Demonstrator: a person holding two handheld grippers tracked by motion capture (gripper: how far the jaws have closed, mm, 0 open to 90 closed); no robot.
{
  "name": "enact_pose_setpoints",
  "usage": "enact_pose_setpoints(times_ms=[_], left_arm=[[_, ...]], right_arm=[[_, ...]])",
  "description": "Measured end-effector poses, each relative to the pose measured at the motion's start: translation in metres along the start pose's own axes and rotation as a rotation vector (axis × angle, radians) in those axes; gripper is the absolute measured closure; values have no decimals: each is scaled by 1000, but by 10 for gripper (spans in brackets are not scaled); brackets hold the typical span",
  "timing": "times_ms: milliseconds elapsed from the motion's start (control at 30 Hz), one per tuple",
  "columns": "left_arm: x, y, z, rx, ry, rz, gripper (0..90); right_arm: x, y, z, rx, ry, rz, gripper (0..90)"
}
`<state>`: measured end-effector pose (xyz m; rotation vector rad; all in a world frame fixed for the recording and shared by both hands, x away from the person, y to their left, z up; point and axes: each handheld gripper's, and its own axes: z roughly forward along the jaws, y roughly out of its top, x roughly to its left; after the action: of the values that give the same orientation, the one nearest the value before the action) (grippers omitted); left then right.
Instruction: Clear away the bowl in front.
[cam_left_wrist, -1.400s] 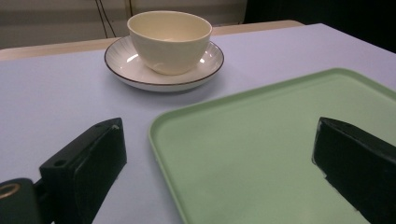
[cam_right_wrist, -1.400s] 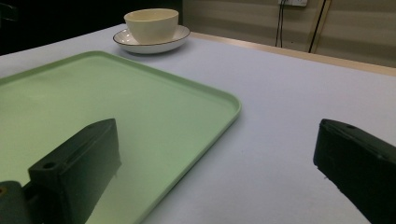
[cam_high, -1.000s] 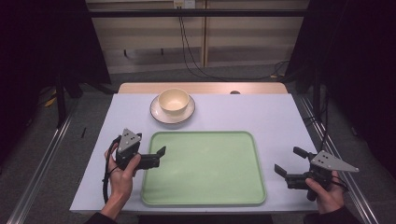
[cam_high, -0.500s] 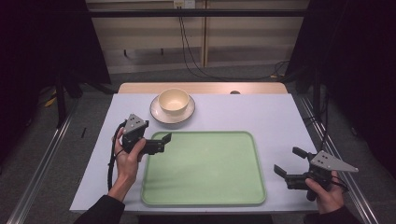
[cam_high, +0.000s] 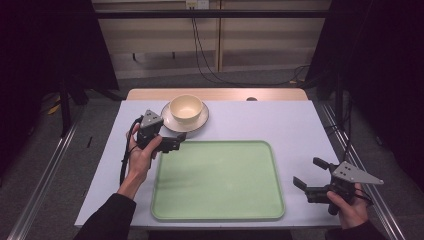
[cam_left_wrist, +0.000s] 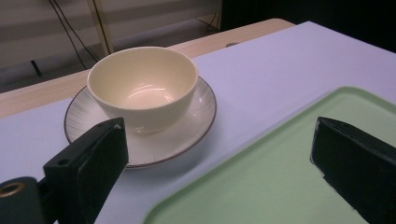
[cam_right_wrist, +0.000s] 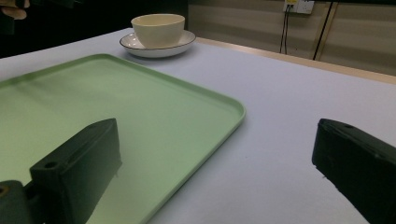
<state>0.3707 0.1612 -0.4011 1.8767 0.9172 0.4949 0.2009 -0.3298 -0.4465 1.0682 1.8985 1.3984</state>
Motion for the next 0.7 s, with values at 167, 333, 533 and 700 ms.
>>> enact_pose_setpoints(times_ms=[167, 333, 533, 700], left_arm=[[11, 6, 11, 3, 28, -11, 56], [21, 10, 20, 17, 58, -14, 67], [35, 17, 32, 53, 87, -24, 73], [43, 19, 46, 71, 114, -37, 102]], right_arm=[[0, 0, 0, 9, -1, -7, 10], [0, 0, 0, 9, -1, -5, 10], [0, 0, 0, 6, 0, -5, 10], [0, 0, 0, 12, 1, -6, 15]])
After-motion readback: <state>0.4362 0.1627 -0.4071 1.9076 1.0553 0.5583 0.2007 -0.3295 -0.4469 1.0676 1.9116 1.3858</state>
